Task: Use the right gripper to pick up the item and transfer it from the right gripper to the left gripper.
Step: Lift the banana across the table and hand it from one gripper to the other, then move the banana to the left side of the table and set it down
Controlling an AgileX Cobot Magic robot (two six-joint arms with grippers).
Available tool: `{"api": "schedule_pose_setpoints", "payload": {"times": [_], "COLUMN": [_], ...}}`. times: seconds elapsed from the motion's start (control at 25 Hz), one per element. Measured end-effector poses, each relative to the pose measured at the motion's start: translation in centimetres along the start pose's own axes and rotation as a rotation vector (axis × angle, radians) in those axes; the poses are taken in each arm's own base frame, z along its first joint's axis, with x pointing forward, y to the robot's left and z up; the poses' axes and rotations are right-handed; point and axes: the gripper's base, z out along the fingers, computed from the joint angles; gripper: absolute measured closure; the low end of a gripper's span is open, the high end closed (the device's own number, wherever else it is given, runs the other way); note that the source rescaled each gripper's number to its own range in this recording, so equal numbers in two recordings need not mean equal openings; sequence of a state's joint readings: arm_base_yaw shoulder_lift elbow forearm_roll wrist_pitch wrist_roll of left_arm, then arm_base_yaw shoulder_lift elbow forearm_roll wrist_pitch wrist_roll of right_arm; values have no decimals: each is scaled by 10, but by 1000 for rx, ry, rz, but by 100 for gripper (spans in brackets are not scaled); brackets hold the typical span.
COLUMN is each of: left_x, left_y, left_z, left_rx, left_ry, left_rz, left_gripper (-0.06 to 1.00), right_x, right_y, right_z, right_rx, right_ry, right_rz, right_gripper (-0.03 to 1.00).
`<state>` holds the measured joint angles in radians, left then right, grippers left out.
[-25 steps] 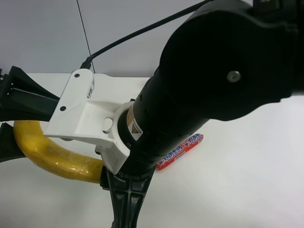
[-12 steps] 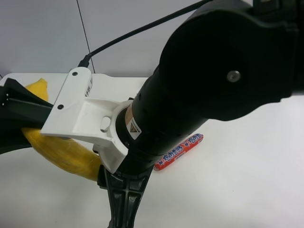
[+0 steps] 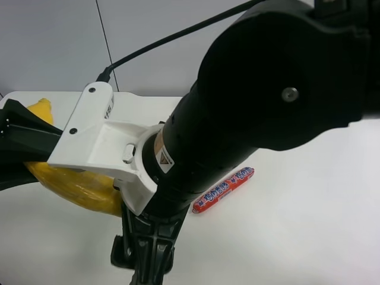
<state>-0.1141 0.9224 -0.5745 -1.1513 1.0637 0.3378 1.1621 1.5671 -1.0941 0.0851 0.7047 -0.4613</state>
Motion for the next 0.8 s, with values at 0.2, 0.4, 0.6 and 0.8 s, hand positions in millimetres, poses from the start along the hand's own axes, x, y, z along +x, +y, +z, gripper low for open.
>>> {"api": "schedule_pose_setpoints", "payload": {"times": [0.2,0.4,0.6,0.8], "left_x": [0,0,0,0], "left_y": [0,0,0,0], "left_z": [0,0,0,0], "left_rx": [1,1,1,1], "left_ry": [1,1,1,1], "left_rz": [0,0,0,0], "left_gripper": [94,94,94,94], "right_x": [2,6,18,40], "right_y": [0,2,9,20], "right_z": [-2,-31,-69,-103], "right_rx": [-3,28,22,-18], "right_ry": [17,3,25,122], "right_rz": [-6,-36,-5,69], "right_gripper": [-2,-3,-3,-3]}}
